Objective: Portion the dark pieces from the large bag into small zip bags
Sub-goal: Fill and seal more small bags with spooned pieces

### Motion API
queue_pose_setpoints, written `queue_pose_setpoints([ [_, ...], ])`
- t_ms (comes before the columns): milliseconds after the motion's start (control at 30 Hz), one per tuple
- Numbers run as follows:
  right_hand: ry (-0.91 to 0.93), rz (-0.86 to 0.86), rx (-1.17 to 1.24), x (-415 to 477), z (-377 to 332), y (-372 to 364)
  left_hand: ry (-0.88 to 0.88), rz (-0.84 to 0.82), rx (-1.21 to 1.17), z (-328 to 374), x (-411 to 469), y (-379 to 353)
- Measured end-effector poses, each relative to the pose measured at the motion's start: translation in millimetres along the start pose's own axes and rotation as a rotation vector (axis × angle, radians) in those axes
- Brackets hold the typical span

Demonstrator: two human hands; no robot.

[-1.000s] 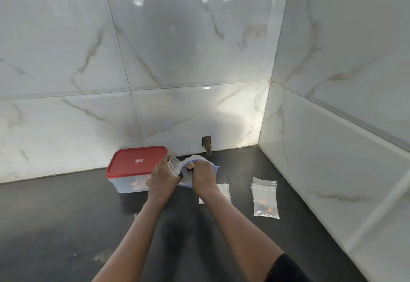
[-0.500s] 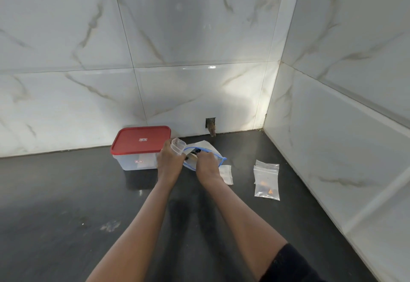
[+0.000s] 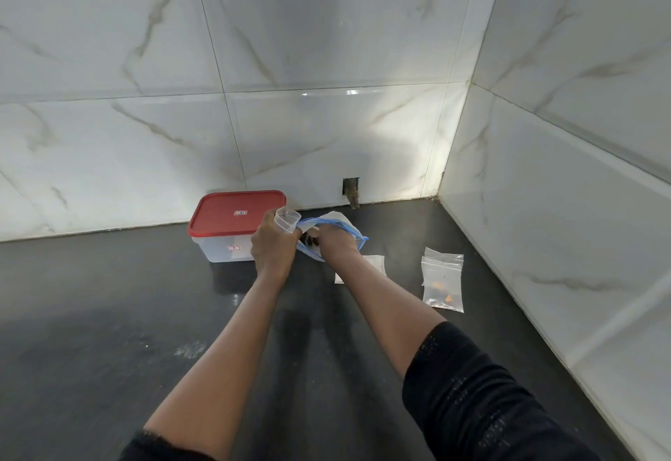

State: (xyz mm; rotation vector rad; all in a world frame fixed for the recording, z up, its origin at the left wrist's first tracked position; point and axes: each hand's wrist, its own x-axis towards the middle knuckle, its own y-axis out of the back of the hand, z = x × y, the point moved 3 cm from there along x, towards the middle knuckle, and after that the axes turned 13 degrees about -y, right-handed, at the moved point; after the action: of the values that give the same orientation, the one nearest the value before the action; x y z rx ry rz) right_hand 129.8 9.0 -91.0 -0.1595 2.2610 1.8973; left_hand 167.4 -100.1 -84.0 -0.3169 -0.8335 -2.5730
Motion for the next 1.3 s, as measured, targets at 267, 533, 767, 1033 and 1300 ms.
queue_pose_setpoints([
  [267, 0.079, -0.058, -0.012, 8.6, -11.0, -3.1, -0.017, -0.011, 0.023, -3.2, -0.9, -0.6],
  [533, 0.080, -0.037, -0.056, 21.5, -2.9, -8.8, 0.046, 0.036, -0.001, 0.7, -6.8, -2.7],
  [767, 0.196, 0.013, -0.149, 16.3, -3.1, -10.5, 0.046, 0.031, 0.050, 4.7, -9.8, -5.9],
  [1033, 0.214, -0.013, 0.092, 9.2, 4.6, -4.1, 0.046, 0.039, 0.029, 8.9, -11.2, -7.6],
  [1300, 0.113, 0.002, -0.123, 4.2, 2.0, 0.1, 0.038, 0.032, 0.019, 7.8, -18.3, -8.4],
])
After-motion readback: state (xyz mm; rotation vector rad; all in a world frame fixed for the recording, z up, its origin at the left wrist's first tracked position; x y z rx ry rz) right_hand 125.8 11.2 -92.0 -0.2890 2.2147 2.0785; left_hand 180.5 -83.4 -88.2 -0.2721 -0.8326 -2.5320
